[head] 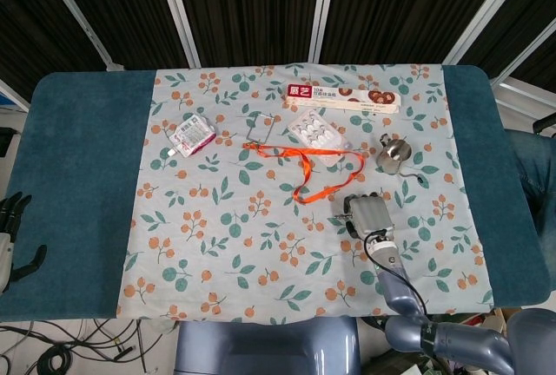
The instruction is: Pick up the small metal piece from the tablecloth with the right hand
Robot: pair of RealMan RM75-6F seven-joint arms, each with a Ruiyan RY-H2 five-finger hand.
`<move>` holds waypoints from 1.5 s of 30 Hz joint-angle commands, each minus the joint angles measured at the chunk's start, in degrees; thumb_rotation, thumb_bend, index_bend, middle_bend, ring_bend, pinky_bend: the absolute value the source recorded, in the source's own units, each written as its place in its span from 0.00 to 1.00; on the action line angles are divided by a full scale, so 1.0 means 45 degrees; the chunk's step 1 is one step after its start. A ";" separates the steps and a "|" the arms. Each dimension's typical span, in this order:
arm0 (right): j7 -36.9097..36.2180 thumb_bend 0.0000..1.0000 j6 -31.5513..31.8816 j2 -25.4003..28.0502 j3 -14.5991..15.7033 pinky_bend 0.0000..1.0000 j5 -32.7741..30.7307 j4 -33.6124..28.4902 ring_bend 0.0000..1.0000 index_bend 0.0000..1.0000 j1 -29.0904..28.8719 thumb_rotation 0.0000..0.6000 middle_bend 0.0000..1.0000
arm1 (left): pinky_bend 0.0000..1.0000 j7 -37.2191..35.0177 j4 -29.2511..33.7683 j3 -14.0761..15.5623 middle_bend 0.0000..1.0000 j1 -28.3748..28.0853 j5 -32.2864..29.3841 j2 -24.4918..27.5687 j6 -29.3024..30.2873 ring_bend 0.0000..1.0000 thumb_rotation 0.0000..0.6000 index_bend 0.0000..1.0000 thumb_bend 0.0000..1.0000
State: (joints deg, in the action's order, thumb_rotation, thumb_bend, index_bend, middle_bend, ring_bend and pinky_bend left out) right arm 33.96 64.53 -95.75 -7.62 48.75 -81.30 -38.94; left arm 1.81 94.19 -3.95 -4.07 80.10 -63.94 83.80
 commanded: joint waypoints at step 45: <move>0.0086 0.41 -0.0592 0.0130 -0.0291 0.31 0.0395 -0.0081 0.44 0.61 0.0310 1.00 0.49 | 0.00 -0.0054 0.0016 0.0010 0.01 0.0011 0.0012 0.0022 -0.0004 0.00 1.00 0.00 0.35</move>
State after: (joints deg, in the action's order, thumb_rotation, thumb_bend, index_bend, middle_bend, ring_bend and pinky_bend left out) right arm 34.39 61.82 -95.20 -8.89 50.47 -81.62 -37.58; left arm 1.56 94.26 -3.91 -4.03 80.15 -63.84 83.78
